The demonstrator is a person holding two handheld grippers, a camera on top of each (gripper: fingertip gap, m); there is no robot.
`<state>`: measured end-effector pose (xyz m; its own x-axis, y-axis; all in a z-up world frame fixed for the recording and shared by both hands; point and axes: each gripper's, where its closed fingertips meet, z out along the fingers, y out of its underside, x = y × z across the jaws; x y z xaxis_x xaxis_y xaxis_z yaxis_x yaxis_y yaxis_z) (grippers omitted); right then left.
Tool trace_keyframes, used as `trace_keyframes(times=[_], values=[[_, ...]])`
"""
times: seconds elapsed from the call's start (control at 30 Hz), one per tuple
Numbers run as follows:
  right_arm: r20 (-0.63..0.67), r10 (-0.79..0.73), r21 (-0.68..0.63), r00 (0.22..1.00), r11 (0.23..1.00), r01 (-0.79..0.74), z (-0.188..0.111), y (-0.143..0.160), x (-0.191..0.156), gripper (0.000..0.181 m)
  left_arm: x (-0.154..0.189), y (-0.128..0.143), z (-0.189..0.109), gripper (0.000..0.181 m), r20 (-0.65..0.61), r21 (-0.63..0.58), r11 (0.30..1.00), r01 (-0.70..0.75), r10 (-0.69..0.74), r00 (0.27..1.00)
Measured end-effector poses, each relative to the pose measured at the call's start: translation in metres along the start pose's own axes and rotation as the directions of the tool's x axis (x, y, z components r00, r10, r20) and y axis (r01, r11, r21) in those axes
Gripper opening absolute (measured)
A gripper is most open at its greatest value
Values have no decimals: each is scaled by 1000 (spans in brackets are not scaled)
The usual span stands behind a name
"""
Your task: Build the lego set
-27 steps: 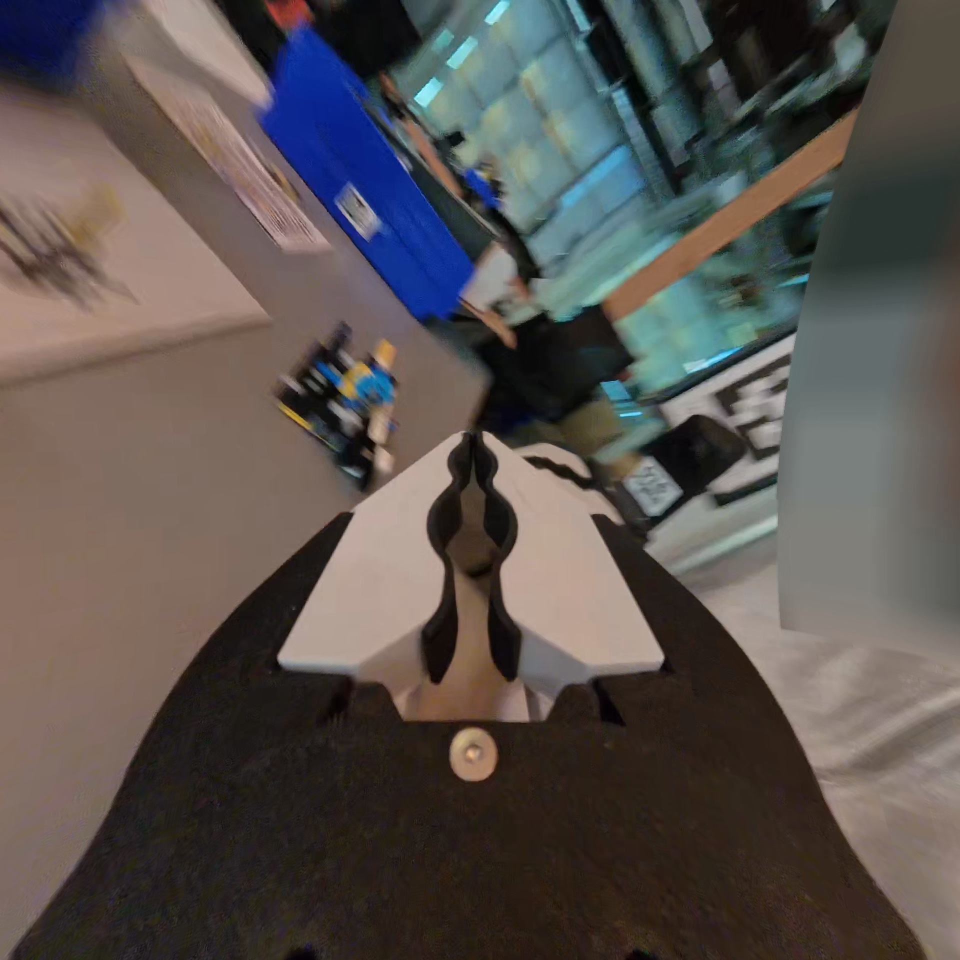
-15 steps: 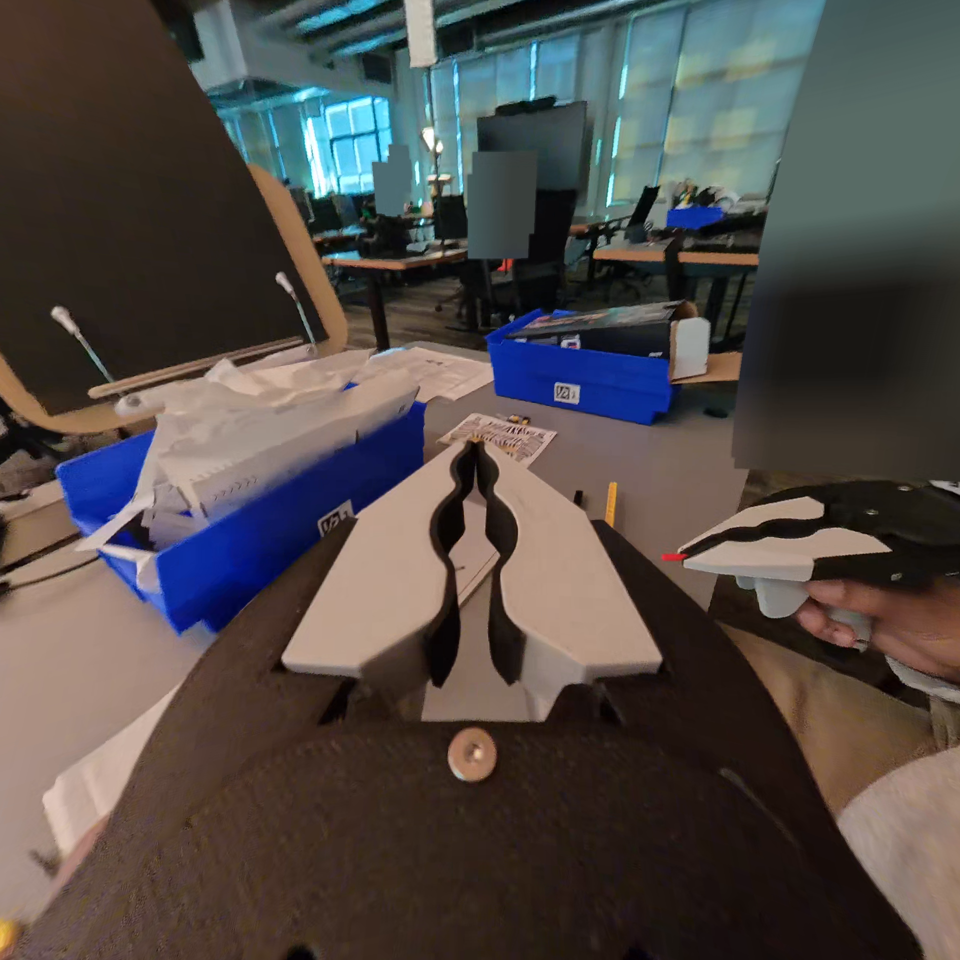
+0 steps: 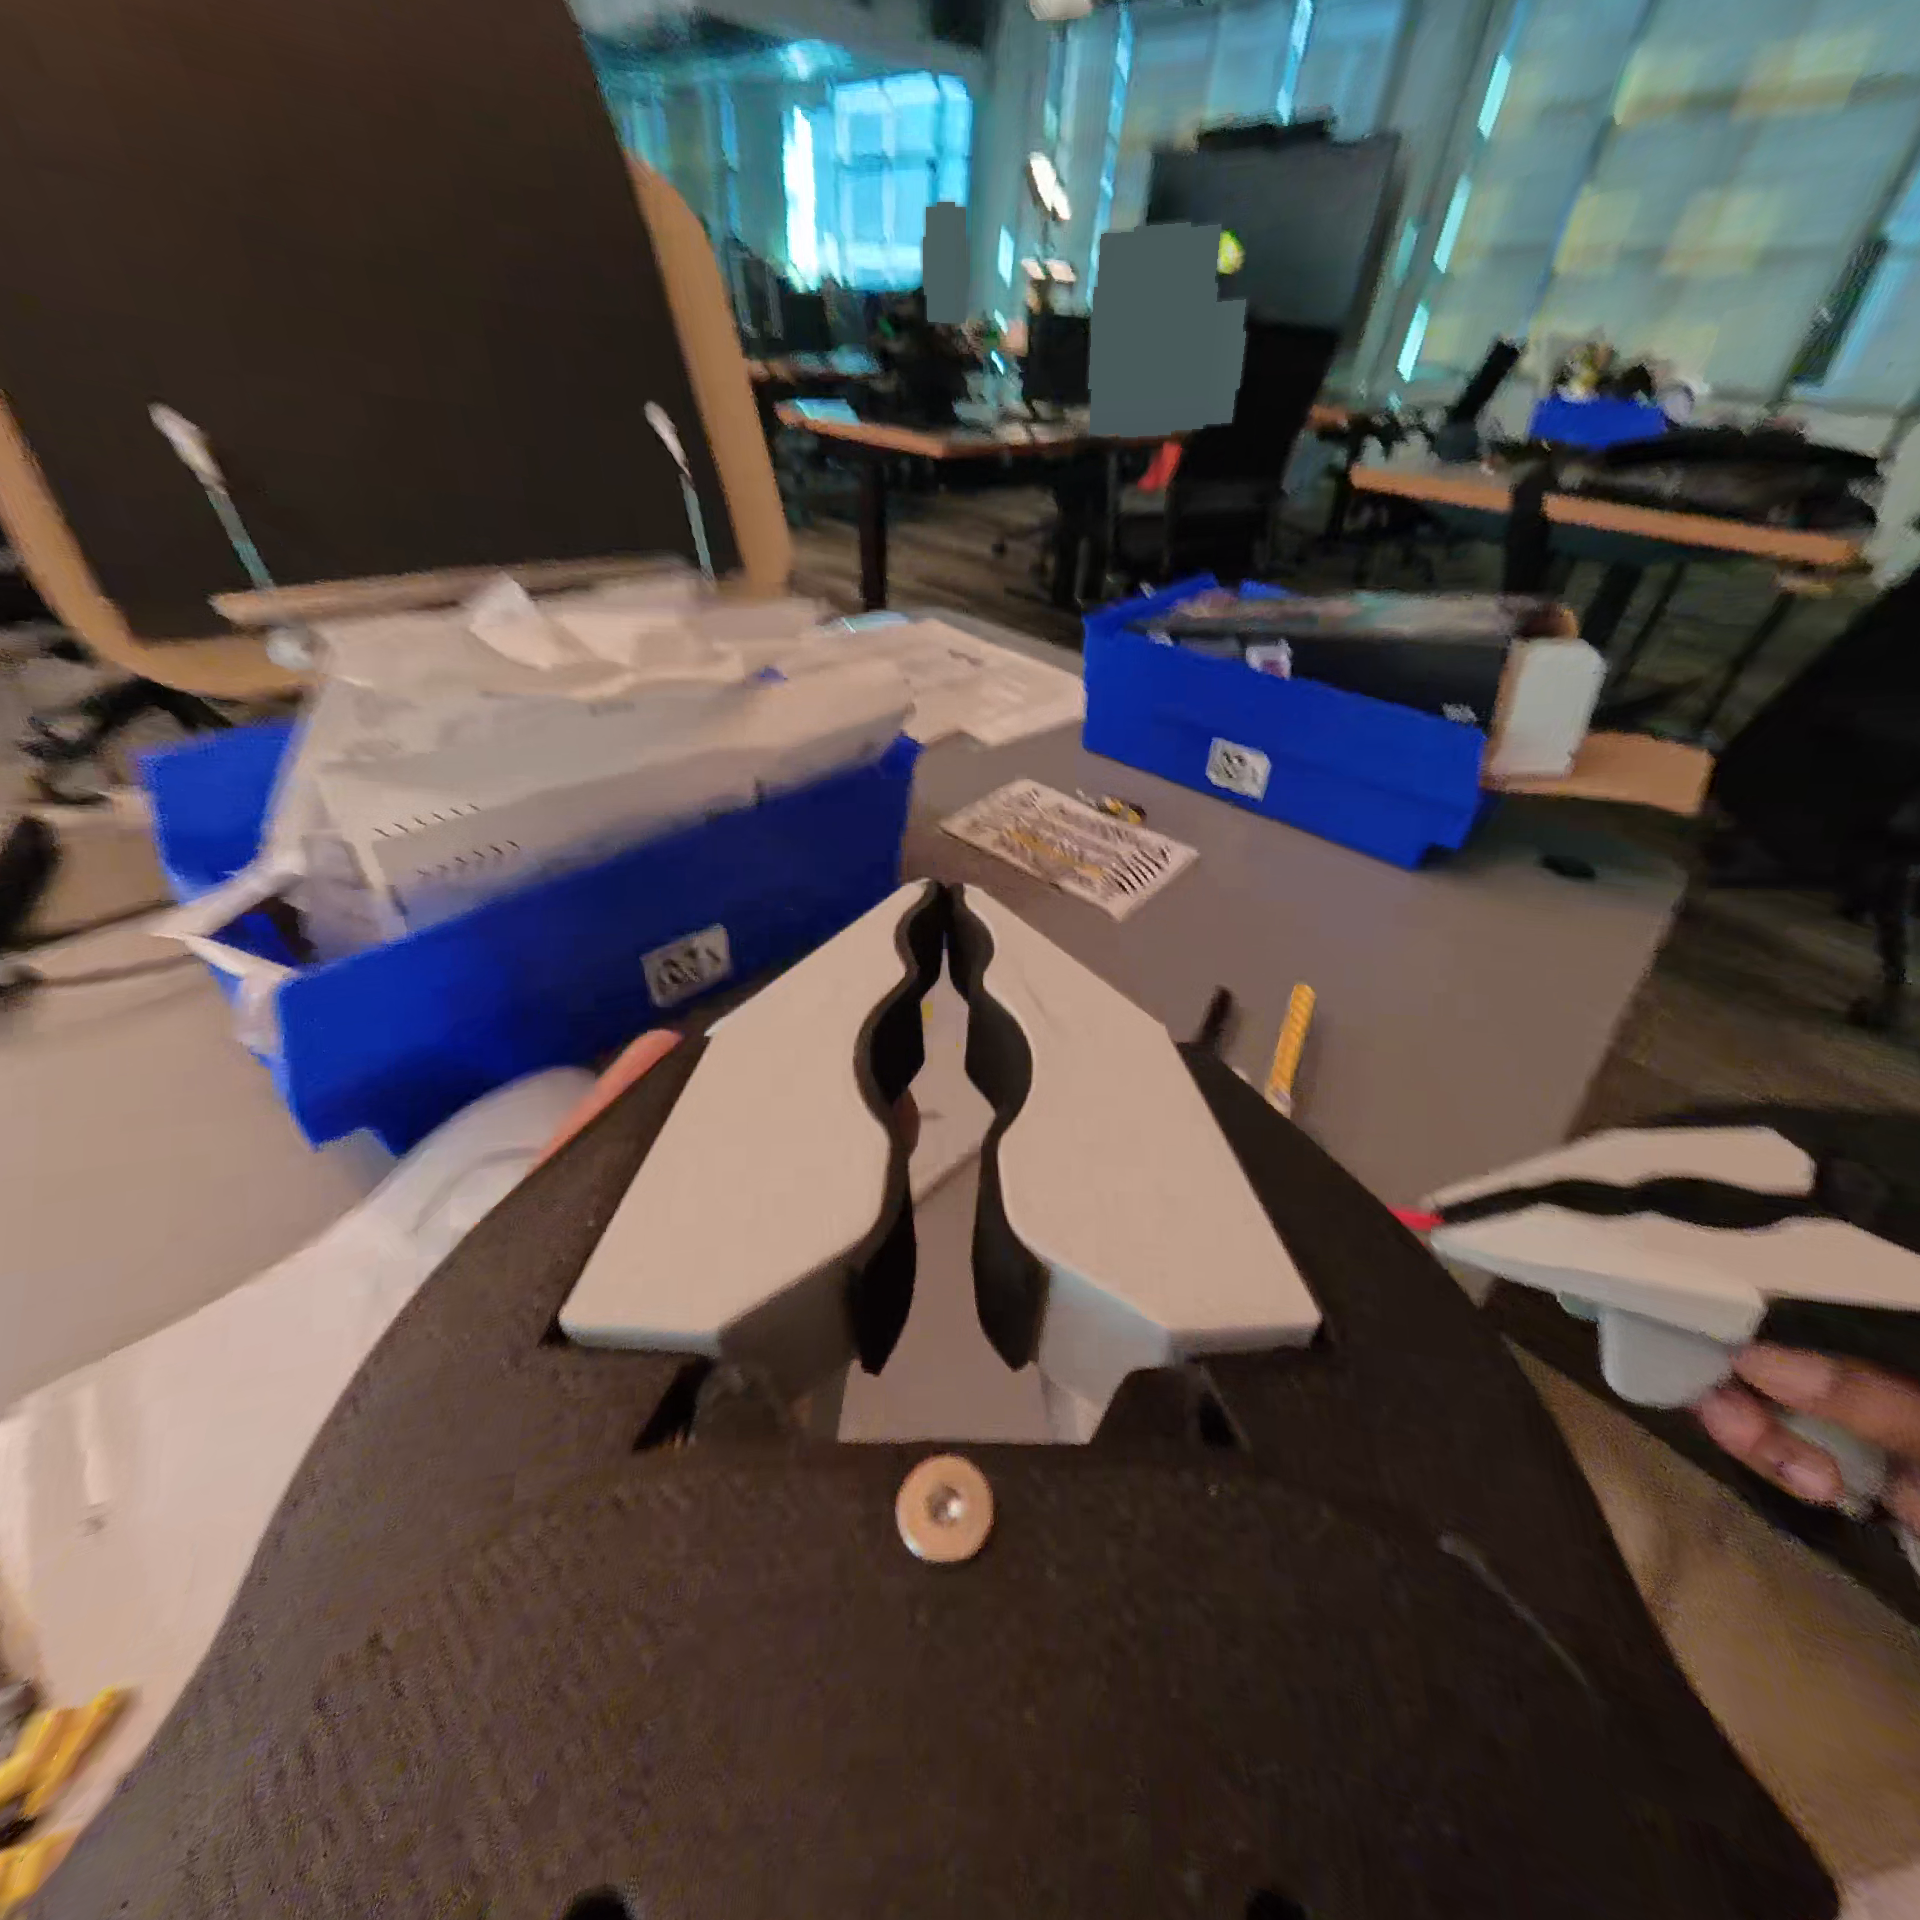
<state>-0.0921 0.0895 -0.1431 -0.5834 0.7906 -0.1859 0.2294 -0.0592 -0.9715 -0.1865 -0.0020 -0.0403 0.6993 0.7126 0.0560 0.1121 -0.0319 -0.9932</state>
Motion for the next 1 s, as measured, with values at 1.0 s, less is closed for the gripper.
trace_keyframes(times=[1.0], values=[[-151, -212, -89, 966, 976, 200, 30, 36, -2, 2, 85, 150, 5, 20, -190, -838, 323, 439, -928, 319]])
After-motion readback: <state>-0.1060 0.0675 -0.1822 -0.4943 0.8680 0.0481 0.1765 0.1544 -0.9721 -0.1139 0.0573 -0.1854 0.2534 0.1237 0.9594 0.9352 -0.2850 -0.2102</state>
